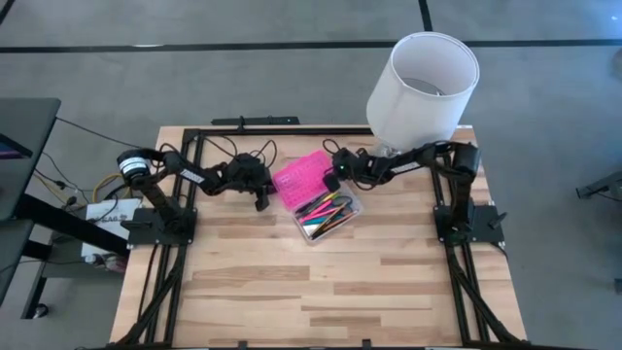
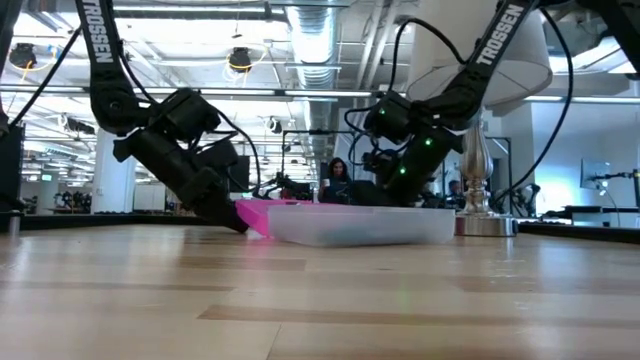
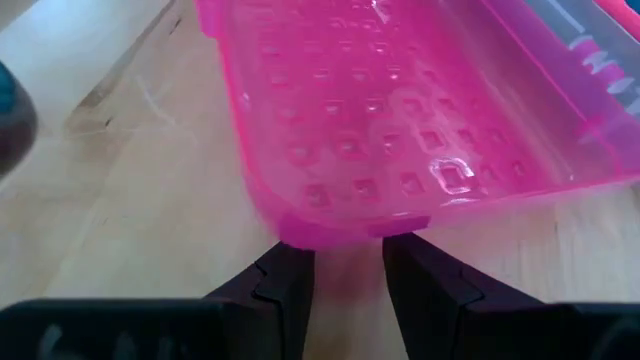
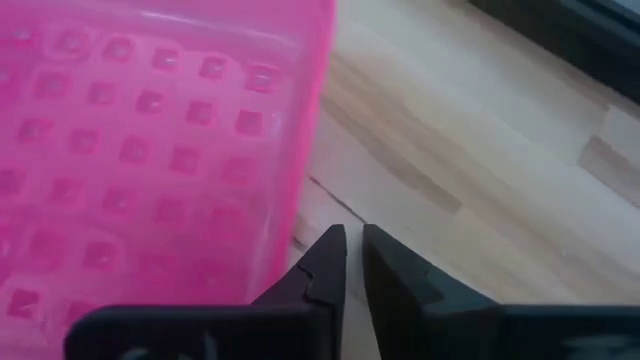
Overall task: Pick & place school supplies into a supply box
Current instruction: Close the pink supply box
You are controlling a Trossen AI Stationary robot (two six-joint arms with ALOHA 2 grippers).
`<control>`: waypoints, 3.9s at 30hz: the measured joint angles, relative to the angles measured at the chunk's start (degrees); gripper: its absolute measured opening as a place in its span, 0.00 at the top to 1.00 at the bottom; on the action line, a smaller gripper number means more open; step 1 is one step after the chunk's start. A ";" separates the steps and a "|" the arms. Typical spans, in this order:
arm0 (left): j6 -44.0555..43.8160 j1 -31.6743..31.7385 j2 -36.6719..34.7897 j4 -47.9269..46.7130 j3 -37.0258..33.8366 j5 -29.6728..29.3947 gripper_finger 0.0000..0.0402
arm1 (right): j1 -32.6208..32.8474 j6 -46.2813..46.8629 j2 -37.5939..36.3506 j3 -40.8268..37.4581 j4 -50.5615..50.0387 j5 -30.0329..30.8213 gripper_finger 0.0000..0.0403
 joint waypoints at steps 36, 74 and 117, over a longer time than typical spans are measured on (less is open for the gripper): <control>2.93 -3.43 -0.14 5.13 -5.95 -8.98 0.72 | 5.36 -14.64 0.29 0.94 2.40 -1.61 0.99; 6.82 0.13 0.20 22.19 -13.51 -8.89 0.72 | 27.63 -13.97 -10.00 0.96 -5.02 5.56 0.99; 8.10 -0.09 0.12 34.46 -16.45 3.25 0.72 | 35.18 -6.90 -9.24 0.98 -16.96 3.32 0.99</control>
